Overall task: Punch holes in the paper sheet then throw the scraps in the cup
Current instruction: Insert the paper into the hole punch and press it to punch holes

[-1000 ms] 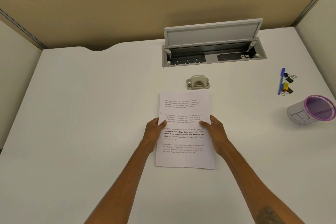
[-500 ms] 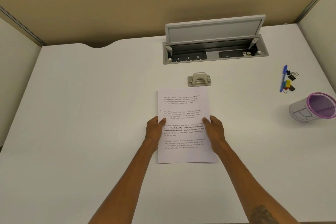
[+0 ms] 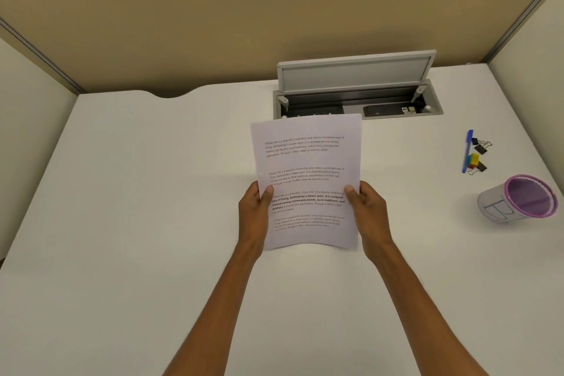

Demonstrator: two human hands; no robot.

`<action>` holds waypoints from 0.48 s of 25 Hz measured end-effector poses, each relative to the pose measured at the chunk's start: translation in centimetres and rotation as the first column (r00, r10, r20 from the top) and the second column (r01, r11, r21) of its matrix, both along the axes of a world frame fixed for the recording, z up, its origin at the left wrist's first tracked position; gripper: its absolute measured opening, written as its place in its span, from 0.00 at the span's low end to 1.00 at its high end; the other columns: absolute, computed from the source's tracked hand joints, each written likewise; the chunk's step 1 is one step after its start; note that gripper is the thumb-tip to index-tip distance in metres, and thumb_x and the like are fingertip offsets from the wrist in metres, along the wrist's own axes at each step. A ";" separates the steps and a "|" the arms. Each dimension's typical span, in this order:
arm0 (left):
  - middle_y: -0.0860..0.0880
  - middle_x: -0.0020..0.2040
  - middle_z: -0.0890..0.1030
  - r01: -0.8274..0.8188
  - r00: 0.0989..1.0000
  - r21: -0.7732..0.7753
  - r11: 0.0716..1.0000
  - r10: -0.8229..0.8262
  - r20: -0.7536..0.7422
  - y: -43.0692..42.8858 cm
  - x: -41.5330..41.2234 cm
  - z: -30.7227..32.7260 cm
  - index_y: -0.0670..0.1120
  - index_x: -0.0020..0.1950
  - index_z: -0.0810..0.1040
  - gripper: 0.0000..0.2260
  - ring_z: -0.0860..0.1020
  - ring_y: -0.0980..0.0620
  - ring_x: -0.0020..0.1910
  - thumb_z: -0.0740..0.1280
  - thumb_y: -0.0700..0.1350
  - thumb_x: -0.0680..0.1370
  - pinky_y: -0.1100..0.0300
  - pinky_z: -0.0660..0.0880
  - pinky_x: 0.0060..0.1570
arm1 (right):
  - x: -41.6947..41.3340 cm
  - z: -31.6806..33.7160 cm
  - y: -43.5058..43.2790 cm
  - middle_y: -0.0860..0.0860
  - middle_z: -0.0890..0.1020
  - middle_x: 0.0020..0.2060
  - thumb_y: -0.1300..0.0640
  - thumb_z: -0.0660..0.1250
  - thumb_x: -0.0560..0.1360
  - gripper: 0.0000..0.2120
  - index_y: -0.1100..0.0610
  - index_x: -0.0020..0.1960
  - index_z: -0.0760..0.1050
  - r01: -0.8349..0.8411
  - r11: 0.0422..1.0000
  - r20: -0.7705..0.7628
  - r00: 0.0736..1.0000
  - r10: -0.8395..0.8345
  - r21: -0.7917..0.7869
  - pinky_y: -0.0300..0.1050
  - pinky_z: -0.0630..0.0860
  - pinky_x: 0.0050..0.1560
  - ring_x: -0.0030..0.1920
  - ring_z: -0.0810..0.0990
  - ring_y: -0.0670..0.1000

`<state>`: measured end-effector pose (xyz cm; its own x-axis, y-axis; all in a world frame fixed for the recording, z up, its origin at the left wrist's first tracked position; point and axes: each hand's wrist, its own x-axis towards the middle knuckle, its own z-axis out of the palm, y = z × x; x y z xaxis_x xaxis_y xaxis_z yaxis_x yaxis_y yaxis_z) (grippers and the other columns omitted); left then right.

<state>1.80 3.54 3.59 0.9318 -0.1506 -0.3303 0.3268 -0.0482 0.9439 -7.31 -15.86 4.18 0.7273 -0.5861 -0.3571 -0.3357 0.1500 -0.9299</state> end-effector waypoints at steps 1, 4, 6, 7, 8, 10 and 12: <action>0.57 0.53 0.86 0.002 1.000 -0.017 1.000 -0.001 0.028 0.0 -0.3 0.3 0.56 0.56 0.81 0.08 0.84 0.57 0.50 0.64 0.45 0.83 0.66 0.80 0.43 | -0.5 0.5 0.2 0.48 0.87 0.48 0.51 0.64 0.82 0.07 0.52 0.51 0.80 -0.004 1.000 0.055 0.998 0.005 -0.001 0.47 0.81 0.47 0.46 0.84 0.49; 0.56 0.56 0.85 0.000 0.996 -0.074 0.997 0.007 0.089 0.3 -0.7 1.1 0.58 0.59 0.81 0.09 0.84 0.57 0.53 0.65 0.47 0.82 0.66 0.80 0.46 | -1.7 1.4 0.8 0.47 0.86 0.51 0.48 0.64 0.82 0.08 0.46 0.55 0.81 -0.012 1.000 0.191 0.981 0.013 -0.004 0.41 0.83 0.47 0.51 0.85 0.48; 0.55 0.57 0.85 -0.010 0.995 -0.112 0.994 0.020 0.096 0.6 -1.1 1.0 0.57 0.61 0.81 0.10 0.83 0.56 0.55 0.66 0.47 0.82 0.67 0.79 0.48 | -2.5 1.1 1.3 0.46 0.86 0.52 0.48 0.64 0.81 0.07 0.44 0.56 0.81 -0.011 1.000 0.213 0.977 0.012 -0.009 0.37 0.81 0.48 0.52 0.85 0.46; 0.54 0.57 0.85 -0.011 0.995 -0.122 0.992 0.022 0.093 0.8 -1.3 0.9 0.58 0.60 0.81 0.10 0.83 0.56 0.55 0.67 0.47 0.81 0.66 0.79 0.50 | -2.9 0.8 1.5 0.45 0.86 0.53 0.50 0.65 0.81 0.08 0.42 0.56 0.81 -0.015 1.000 0.210 0.978 0.015 0.000 0.35 0.79 0.49 0.53 0.84 0.45; 0.54 0.57 0.85 -0.005 0.996 -0.129 0.992 0.017 0.091 1.0 -1.5 0.7 0.58 0.59 0.81 0.11 0.83 0.56 0.56 0.70 0.46 0.79 0.65 0.80 0.51 | -3.3 0.4 1.6 0.44 0.86 0.54 0.52 0.66 0.81 0.09 0.41 0.57 0.81 -0.024 1.000 0.204 0.979 0.020 0.015 0.33 0.78 0.50 0.54 0.84 0.44; 0.54 0.57 0.85 0.019 0.996 -0.133 0.991 -0.006 0.093 1.4 -1.6 0.6 0.57 0.60 0.81 0.14 0.83 0.55 0.56 0.74 0.45 0.76 0.63 0.80 0.54 | -3.6 -0.1 1.5 0.43 0.85 0.56 0.56 0.69 0.79 0.13 0.42 0.60 0.80 -0.037 0.998 0.202 0.979 0.027 0.050 0.32 0.78 0.53 0.57 0.83 0.44; 0.55 0.54 0.86 0.044 0.994 -0.103 0.994 -0.033 0.105 1.3 -1.3 0.7 0.57 0.59 0.81 0.16 0.83 0.56 0.54 0.75 0.43 0.74 0.66 0.80 0.52 | -3.3 -0.3 1.2 0.44 0.85 0.58 0.57 0.71 0.78 0.15 0.47 0.64 0.79 -0.042 0.997 0.217 0.976 0.028 0.060 0.32 0.78 0.54 0.58 0.83 0.45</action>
<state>0.53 4.83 4.25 0.9529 -0.2156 -0.2133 0.2273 0.0421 0.9729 -10.60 -14.68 3.87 0.8111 -0.5396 -0.2255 -0.1347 0.2029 -0.9699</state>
